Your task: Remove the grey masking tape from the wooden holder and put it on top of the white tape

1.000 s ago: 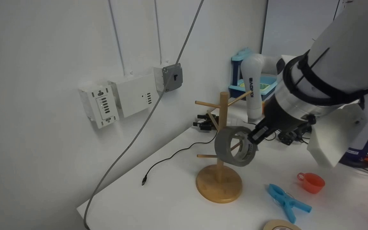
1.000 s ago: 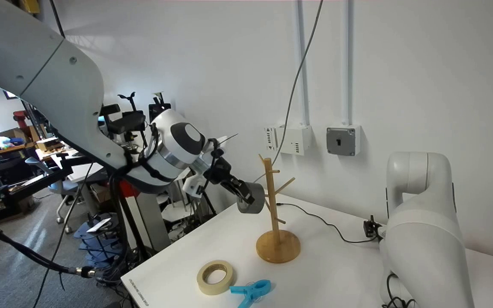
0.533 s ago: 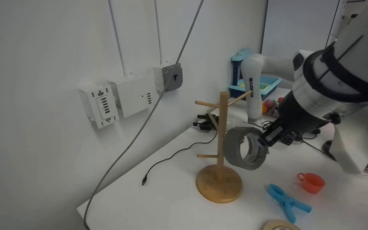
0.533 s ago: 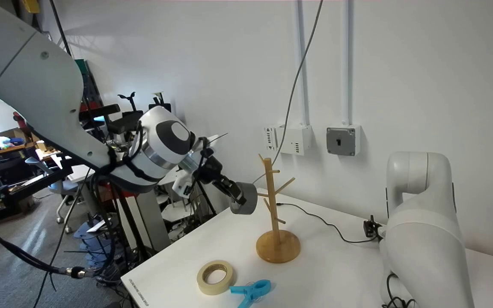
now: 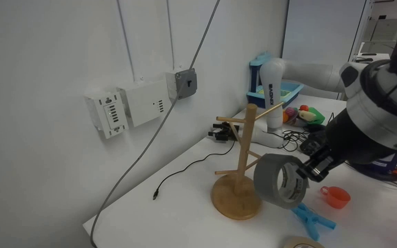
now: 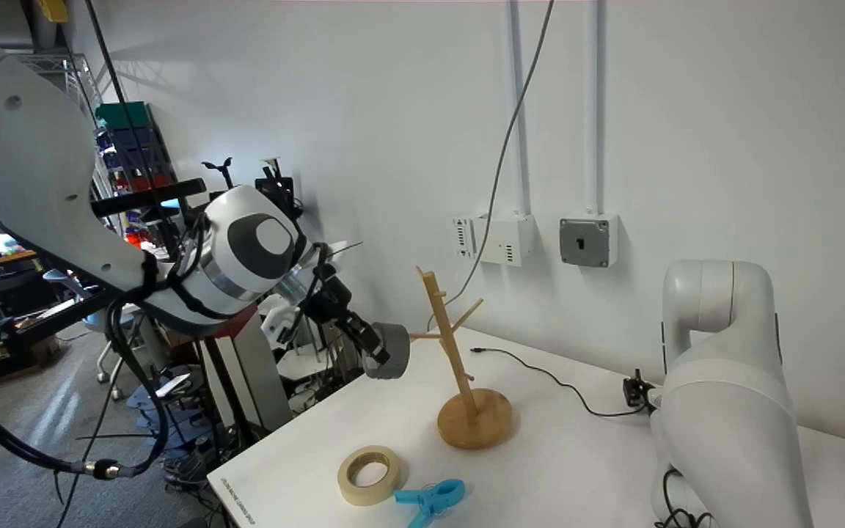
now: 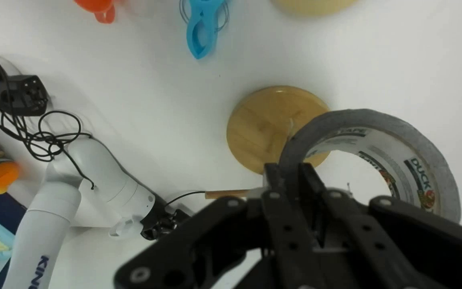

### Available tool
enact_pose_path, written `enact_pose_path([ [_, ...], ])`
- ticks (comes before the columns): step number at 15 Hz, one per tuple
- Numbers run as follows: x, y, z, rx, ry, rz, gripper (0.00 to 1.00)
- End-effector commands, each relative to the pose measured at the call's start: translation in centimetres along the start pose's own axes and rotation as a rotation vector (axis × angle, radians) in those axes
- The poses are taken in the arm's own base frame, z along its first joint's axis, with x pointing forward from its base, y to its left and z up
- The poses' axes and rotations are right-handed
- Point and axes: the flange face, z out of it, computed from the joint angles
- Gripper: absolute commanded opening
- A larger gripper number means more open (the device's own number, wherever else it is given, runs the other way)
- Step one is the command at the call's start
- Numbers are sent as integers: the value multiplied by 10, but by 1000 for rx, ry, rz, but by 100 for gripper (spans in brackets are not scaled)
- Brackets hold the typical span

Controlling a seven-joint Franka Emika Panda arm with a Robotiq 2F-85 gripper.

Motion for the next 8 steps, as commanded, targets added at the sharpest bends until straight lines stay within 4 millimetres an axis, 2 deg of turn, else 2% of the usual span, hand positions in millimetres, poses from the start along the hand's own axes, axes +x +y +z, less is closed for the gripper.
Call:
enact_pose_path([
  [1, -16, -2, 6, 5, -78, -6, 4],
  [4, -18, 2, 8, 8, -97, 14, 4],
  [8, -9, 10, 1, 6, -60, 48, 4],
])
